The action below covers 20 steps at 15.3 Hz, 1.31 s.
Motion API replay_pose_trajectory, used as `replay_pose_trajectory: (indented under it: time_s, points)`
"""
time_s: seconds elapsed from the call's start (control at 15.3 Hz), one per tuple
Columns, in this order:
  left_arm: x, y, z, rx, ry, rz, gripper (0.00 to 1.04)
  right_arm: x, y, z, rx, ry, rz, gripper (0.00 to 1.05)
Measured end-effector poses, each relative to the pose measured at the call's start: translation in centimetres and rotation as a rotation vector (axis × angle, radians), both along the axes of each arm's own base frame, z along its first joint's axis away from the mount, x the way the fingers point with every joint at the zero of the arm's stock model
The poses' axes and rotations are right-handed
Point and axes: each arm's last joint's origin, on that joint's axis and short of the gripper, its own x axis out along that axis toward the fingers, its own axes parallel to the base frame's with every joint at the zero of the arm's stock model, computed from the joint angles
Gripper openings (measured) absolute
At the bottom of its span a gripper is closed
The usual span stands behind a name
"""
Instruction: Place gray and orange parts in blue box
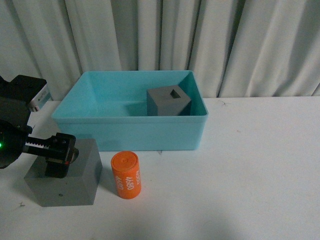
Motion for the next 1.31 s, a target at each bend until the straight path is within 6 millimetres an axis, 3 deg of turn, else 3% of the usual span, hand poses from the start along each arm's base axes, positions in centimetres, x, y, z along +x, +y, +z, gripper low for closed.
replay_pose_trajectory:
  time_s: [0.2,0.26,0.46,0.66,0.85,0.98,1.05,1.11,1.25,1.31]
  points:
    - [0.4,0.0,-0.6,0.003,0.010,0.003,0.98,0.0,0.0,0.0,0.000,0.000,0.000,0.98]
    - [0.5,-0.1,-0.7,0.004,0.010,0.002,0.94,0.0,0.0,0.0,0.000,0.000,0.000,0.98]
    - [0.7,-0.1,-1.0,0.004,0.015,0.002,0.68,0.0,0.0,0.0,0.000,0.000,0.000,0.98]
    - [0.4,0.0,-0.7,-0.005,0.022,0.002,0.22,0.0,0.0,0.0,0.000,0.000,0.000,0.98]
    - [-1.1,0.5,0.8,-0.029,0.048,0.005,0.20,0.0,0.0,0.0,0.000,0.000,0.000,0.98]
    - [-2.3,0.8,3.4,-0.082,0.039,-0.004,0.20,0.0,0.0,0.0,0.000,0.000,0.000,0.98]
    - [-2.8,0.8,6.1,-0.123,-0.012,-0.016,0.20,0.0,0.0,0.0,0.000,0.000,0.000,0.98]
    - [-2.8,0.7,9.9,-0.169,-0.110,-0.042,0.19,0.0,0.0,0.0,0.000,0.000,0.000,0.98]
    - [-1.4,-0.1,15.5,-0.213,-0.286,-0.068,0.19,0.0,0.0,0.0,0.000,0.000,0.000,0.98]
    - [-0.4,-0.7,16.7,-0.217,-0.334,-0.081,0.19,0.0,0.0,0.0,0.000,0.000,0.000,0.98]
